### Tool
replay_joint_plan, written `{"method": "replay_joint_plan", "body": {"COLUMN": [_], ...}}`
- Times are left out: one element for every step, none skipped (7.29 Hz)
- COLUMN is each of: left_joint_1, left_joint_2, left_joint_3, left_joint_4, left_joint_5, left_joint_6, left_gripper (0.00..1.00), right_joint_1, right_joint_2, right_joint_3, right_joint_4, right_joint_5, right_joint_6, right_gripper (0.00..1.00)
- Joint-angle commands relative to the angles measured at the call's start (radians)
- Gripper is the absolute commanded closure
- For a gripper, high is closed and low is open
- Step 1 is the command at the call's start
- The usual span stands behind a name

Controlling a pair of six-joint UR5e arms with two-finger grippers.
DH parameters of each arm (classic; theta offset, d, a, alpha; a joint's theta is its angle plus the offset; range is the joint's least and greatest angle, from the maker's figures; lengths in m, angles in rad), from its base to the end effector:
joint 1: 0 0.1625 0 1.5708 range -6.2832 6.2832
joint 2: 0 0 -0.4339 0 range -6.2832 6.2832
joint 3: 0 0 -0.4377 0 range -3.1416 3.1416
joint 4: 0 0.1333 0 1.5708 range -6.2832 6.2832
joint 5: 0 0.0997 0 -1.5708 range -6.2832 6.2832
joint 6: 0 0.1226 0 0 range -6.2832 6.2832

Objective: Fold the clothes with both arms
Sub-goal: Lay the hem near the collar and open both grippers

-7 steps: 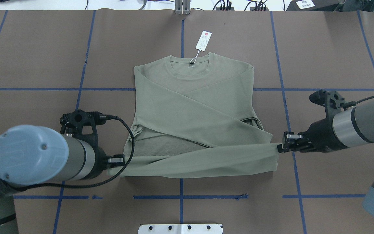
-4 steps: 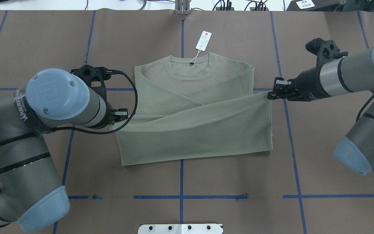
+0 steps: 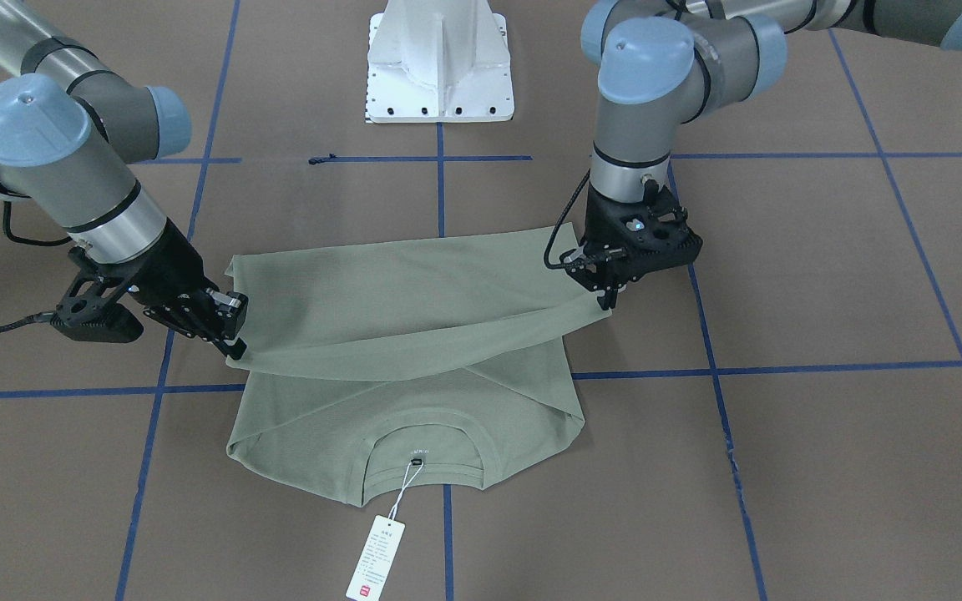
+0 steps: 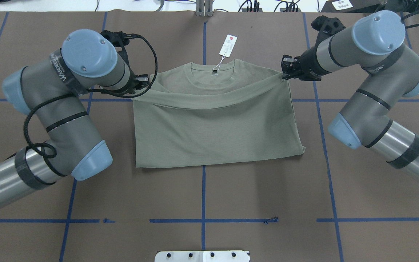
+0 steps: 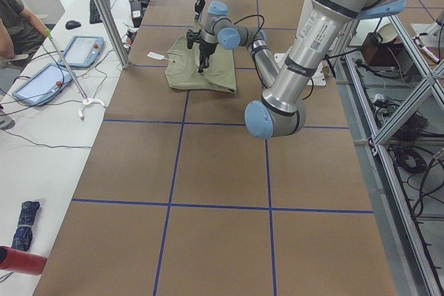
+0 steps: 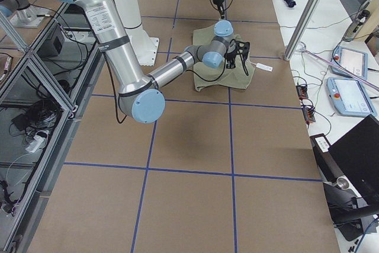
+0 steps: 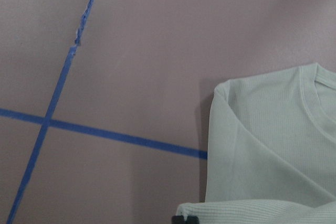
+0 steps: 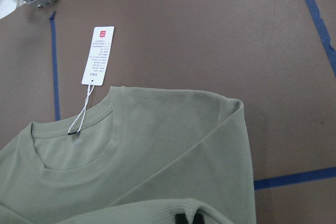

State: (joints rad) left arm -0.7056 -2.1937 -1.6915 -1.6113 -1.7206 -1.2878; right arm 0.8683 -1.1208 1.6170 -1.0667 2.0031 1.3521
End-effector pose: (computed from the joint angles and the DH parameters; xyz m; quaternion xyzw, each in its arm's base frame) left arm 0.4823 -0.5619 0.2340 0.1199 0.3682 -0.1653 0.9070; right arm -0.4034 -0.6034 0.3210 0.0811 -0.4982 0.1760 0.8451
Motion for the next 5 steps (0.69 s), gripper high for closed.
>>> {"method": "replay_joint_plan", "body": {"left_joint_1": [-0.017,-0.018,-0.021,-0.031,-0.044], "left_joint_2": [-0.032,-0.031,-0.031,-0.031,-0.034], "left_joint_3": [0.188,0.194,0.203,0.208,0.208], "left_joint_4": [-0.146,-0.147,-0.147,-0.147,-0.147], "left_joint_5": [0.003,0.003,0.003,0.003,0.003], "left_joint_6": [0.002,0.011,0.013,0.016,0.016], "left_gripper": [1.0,1.0,1.0,1.0,1.0], "right_joint_1": [0.009,0.015,0.038,0.053,0.054], "right_joint_2": [0.013,0.016,0.018,0.021,0.047], "right_joint_3": [-0.051,-0.081,-0.085,-0.098,-0.132], "right_joint_4": [-0.001,-0.001,-0.001,-0.004,-0.002], "right_joint_5": [-0.015,-0.036,-0.04,-0.04,-0.041], "right_joint_6": [-0.001,-0.002,-0.002,-0.002,-0.002], "right_gripper": [1.0,1.0,1.0,1.0,1.0]}}
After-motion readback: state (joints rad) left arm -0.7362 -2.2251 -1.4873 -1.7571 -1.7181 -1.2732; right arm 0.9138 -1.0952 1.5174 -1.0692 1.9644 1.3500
